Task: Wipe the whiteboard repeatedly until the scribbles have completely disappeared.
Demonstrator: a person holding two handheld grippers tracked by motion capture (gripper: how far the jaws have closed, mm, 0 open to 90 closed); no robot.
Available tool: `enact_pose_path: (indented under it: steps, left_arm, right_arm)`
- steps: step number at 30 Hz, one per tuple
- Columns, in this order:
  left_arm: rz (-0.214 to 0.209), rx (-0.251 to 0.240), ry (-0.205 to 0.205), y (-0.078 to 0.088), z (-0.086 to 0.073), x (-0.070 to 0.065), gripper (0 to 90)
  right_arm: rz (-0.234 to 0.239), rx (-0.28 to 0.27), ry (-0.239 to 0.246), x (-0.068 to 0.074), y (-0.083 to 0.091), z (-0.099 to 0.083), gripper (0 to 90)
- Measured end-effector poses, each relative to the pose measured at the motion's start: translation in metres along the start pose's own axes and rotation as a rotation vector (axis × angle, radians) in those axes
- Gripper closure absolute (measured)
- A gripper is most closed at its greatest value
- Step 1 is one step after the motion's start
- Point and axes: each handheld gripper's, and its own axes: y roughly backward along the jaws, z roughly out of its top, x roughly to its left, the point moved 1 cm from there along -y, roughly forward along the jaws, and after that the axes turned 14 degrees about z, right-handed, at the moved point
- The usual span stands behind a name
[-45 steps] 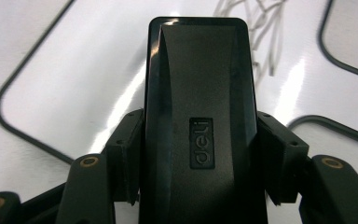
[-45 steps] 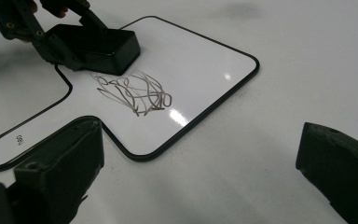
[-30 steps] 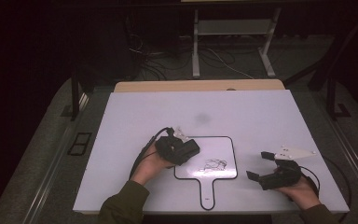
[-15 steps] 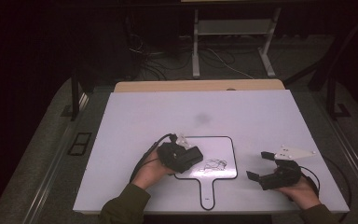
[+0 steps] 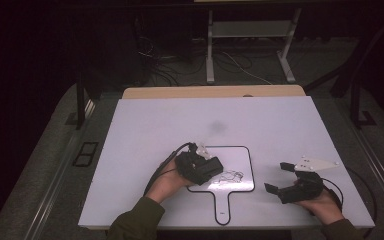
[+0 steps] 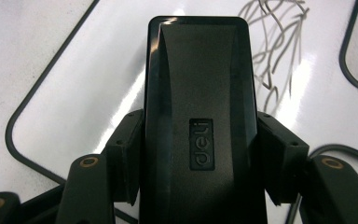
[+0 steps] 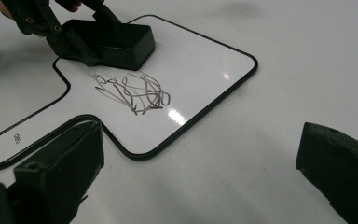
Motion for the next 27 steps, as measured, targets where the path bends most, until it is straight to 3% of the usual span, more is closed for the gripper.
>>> enact_pose_path:
  steps: [12,15,22,27]
  left_arm:
    - [-0.029,-0.027,0.019,0.003,-0.001,0.003,39.0]
    - [-0.033,-0.023,0.004,0.002,0.001,-0.001,39.5]
    - [-0.051,-0.025,-0.082,0.002,0.012,-0.027,39.8]
    - [-0.025,-0.015,-0.078,-0.001,0.016,-0.024,39.9]
  right_arm:
    - [0.002,0.000,0.004,0.000,0.000,0.000,0.0]
    - [0.002,0.001,0.005,0.000,0.000,0.000,0.0]
    - [0.001,0.001,0.006,0.000,0.000,0.000,0.0]
    - [0.000,0.001,0.006,0.000,0.000,0.000,0.0]
